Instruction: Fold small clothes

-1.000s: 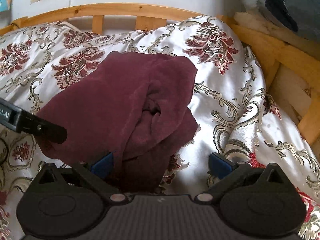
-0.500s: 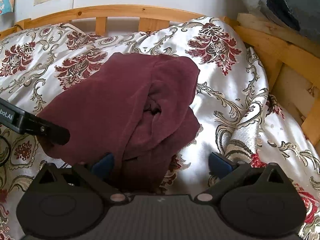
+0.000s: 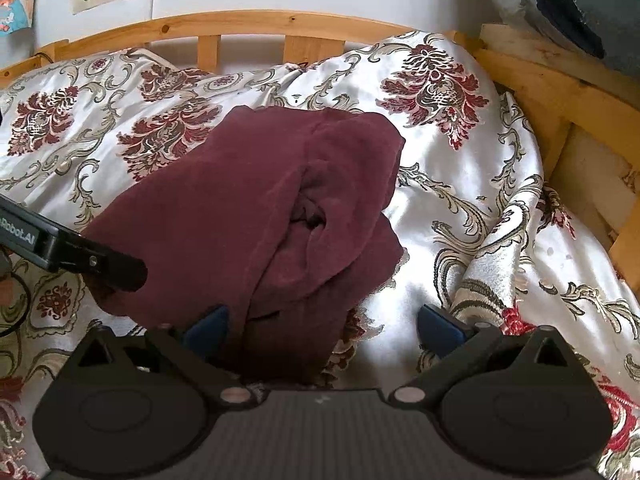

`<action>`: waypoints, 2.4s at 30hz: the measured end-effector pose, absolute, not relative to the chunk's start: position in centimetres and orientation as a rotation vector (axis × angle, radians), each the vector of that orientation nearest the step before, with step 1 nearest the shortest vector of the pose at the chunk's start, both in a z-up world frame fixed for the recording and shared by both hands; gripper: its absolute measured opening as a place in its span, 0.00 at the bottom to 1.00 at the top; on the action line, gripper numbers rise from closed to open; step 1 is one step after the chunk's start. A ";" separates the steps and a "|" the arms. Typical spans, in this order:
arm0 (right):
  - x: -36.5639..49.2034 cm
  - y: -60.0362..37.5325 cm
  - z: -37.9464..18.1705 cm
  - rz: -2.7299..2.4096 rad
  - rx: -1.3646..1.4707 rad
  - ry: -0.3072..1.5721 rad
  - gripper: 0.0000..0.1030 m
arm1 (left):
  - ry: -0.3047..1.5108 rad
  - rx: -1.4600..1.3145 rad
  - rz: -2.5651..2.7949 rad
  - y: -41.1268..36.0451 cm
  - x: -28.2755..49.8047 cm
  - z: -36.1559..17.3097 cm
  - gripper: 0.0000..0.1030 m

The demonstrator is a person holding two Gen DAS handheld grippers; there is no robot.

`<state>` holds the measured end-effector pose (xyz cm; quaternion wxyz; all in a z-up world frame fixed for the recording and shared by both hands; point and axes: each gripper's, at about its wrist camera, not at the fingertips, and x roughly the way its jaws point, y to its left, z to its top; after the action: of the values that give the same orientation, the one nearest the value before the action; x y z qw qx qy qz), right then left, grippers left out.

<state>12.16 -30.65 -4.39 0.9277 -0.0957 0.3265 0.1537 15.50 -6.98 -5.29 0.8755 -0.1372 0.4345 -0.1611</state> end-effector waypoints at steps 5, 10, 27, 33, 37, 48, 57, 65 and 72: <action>12.1 -31.1 -3.6 0.328 -0.187 0.676 1.00 | 0.907 -0.286 -0.336 -7.0 15.5 -5.3 1.00; 11.8 -31.8 -2.6 0.344 -0.159 0.634 1.00 | 0.906 -0.286 -0.335 -7.0 15.5 -5.4 1.00; 22.3 -35.3 -0.7 0.266 0.221 0.508 0.37 | 0.912 -0.249 -0.374 -6.9 16.1 -5.9 1.00; 24.8 -32.9 -0.6 0.316 0.124 0.533 0.08 | 0.904 -0.271 -0.409 -6.1 16.2 -5.8 1.00; 24.7 -31.6 1.0 0.326 0.012 0.471 0.08 | 0.875 -0.339 -0.436 -5.2 15.9 -5.6 0.99; 25.9 -34.0 -0.7 0.309 0.060 0.565 0.18 | 0.833 -0.428 -0.480 -4.5 17.3 -5.0 0.99; 28.8 -36.5 -0.3 0.375 0.279 0.609 0.71 | 0.950 -0.553 -0.516 -3.7 20.1 -7.5 0.99; 32.6 -35.3 -1.7 0.421 0.281 0.707 0.78 | 0.942 -0.696 -0.537 -1.0 20.3 -8.6 0.96; 32.6 -35.5 -2.9 0.425 0.340 0.715 0.60 | 0.947 -0.770 -0.597 0.0 20.1 -9.5 0.80</action>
<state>32.63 -35.55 -2.89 0.9008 0.1641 0.3457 0.2053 20.15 0.04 -9.50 0.7779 -0.3562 0.4380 -0.2761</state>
